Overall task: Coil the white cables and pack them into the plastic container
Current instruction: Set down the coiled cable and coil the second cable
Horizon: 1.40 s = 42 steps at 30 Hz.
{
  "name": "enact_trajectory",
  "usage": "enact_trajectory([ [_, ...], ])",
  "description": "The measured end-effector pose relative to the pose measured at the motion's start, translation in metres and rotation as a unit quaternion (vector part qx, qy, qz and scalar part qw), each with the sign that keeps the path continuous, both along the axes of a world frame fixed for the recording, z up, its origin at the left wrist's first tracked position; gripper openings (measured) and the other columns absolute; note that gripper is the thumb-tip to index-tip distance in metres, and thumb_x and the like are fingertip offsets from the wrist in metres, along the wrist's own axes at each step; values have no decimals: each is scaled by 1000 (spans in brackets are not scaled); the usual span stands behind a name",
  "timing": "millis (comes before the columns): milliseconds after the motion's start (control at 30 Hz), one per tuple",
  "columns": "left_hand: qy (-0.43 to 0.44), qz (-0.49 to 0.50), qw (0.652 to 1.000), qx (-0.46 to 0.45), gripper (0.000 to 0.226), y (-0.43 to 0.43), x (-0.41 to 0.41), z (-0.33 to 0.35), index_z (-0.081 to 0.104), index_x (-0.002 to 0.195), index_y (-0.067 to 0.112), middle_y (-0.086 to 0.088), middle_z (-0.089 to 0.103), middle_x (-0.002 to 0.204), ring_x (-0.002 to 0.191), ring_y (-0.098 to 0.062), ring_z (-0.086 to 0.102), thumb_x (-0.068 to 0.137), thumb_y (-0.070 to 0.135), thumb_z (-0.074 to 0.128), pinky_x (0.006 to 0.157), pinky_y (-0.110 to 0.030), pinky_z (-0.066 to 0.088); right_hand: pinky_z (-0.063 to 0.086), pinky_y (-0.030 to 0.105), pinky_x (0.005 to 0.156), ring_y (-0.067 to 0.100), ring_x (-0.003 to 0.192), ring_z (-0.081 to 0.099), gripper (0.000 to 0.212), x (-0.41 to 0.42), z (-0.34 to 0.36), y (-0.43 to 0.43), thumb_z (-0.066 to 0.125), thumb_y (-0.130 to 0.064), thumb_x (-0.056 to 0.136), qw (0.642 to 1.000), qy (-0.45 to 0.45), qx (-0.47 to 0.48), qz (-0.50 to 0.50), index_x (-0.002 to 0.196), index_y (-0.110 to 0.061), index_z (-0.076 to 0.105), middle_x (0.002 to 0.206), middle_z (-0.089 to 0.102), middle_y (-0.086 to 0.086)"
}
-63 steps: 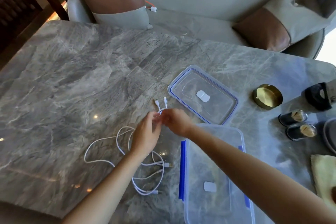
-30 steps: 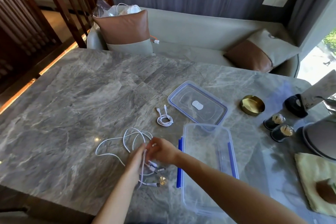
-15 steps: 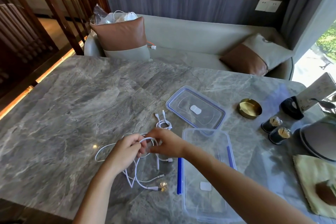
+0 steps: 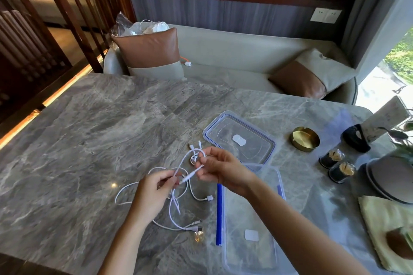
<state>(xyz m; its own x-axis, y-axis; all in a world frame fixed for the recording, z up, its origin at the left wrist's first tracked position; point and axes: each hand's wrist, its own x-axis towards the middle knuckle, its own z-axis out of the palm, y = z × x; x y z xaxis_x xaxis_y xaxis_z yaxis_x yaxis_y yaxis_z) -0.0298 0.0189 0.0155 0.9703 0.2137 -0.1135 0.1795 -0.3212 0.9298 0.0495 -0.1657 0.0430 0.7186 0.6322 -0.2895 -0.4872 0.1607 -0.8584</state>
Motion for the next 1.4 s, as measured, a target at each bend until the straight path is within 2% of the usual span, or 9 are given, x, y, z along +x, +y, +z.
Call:
enact_trajectory([
  [300, 9, 121, 958, -260, 22, -51, -4, 6, 67, 103, 6, -9, 69, 95, 91, -17, 62, 93, 7, 48, 84, -30, 53, 55, 20, 62, 14, 73, 72, 19, -26, -19, 14, 62, 4, 84, 990, -19, -13, -138, 75, -11, 56, 75, 73, 4],
  [467, -13, 166, 932, -323, 18, -62, -2, 12, 68, 95, 6, 8, 76, 85, 83, -4, 67, 92, 11, 51, 78, -24, 54, 53, 20, 63, 11, 68, 68, 17, -36, -16, 19, 65, 5, 82, 985, -56, -35, -157, 73, -8, 56, 82, 71, 12],
  [567, -20, 193, 930, -313, 18, -62, 0, 11, 69, 90, 9, 3, 75, 83, 79, -6, 68, 92, 12, 52, 75, -26, 54, 51, 38, 79, 27, 82, 63, 10, -41, -14, 21, 66, 2, 82, 985, -77, -60, -141, 86, 0, 57, 93, 65, 27],
  [733, -59, 263, 918, -292, 15, -51, 6, 7, 67, 87, 8, 9, 72, 74, 67, -3, 61, 91, 12, 53, 60, -17, 55, 44, 21, 58, 9, 58, 55, 26, -42, -8, 17, 59, -24, 91, 949, -179, -195, -170, 74, -7, 66, 64, 64, 7],
  [867, -73, 265, 922, -274, 19, -49, 8, 9, 67, 76, 13, 13, 72, 66, 58, 2, 62, 90, 10, 55, 54, -13, 53, 53, 22, 60, 12, 64, 67, 49, -53, -8, 19, 39, -49, 96, 981, -5, -191, 18, 82, -14, 70, 76, 73, 3],
  [967, -66, 213, 945, -240, 19, -48, 3, 11, 67, 77, 11, 11, 74, 68, 59, -1, 66, 90, 9, 54, 54, -14, 53, 57, 26, 67, 13, 83, 70, 33, -55, -13, 23, 48, -40, 95, 989, 109, -68, -80, 94, -15, 69, 92, 74, 6],
  [1067, -81, 150, 982, -78, 17, -35, -5, 8, 72, 79, 13, 6, 74, 68, 65, -5, 67, 89, 12, 58, 65, -22, 55, 56, 22, 65, 14, 84, 70, 21, -55, -13, 26, 51, -24, 96, 965, 191, 36, -174, 96, -12, 68, 98, 73, 9],
  [1233, -109, 140, 984, 23, 27, -21, -11, 11, 70, 68, 35, 10, 72, 63, 60, -11, 68, 84, 14, 64, 62, -25, 56, 49, 15, 55, 6, 58, 54, 15, -67, -15, 32, 55, -11, 92, 960, 102, 12, -260, 92, -8, 69, 66, 58, 0],
  [1400, -68, 96, 991, 64, 15, -1, -11, 9, 69, 68, 10, -11, 68, 63, 61, -26, 67, 83, 13, 66, 67, -50, 57, 44, 21, 58, 6, 58, 51, 18, -64, -8, 25, 53, -12, 93, 954, 73, -40, -289, 93, -9, 70, 65, 56, -2],
])
